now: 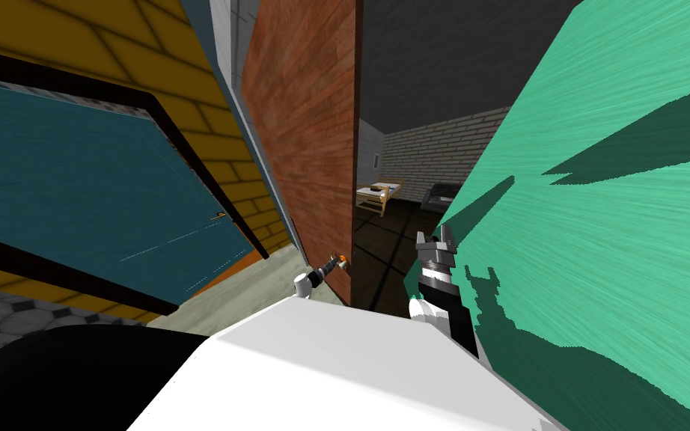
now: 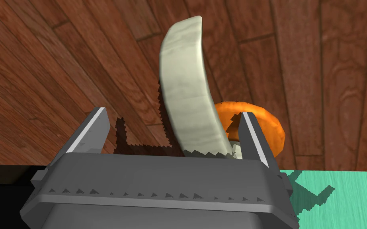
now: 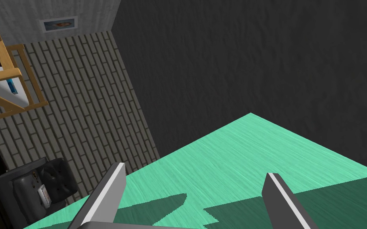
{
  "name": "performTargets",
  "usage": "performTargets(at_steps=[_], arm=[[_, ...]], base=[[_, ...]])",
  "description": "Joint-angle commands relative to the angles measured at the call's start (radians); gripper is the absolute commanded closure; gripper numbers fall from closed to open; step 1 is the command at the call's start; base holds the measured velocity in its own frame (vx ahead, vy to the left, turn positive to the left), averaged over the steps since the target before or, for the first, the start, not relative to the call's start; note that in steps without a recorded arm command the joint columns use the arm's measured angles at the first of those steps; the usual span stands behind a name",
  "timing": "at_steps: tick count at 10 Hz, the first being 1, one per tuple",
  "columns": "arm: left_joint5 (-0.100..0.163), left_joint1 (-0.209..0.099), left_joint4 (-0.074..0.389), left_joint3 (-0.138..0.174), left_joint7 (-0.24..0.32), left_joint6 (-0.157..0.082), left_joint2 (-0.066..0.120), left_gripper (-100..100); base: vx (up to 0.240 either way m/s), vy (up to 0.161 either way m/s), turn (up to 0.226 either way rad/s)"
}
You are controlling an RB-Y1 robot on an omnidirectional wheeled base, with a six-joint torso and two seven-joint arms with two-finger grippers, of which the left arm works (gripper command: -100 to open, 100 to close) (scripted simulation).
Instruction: Push the door open
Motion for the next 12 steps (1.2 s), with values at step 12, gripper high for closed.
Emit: performTargets(at_steps=[12], arm=[[-0.038,-0.042,0.07,0.013,-0.059,-0.051,0.006,100]], base=[[0.011,-0.007,0.0]])
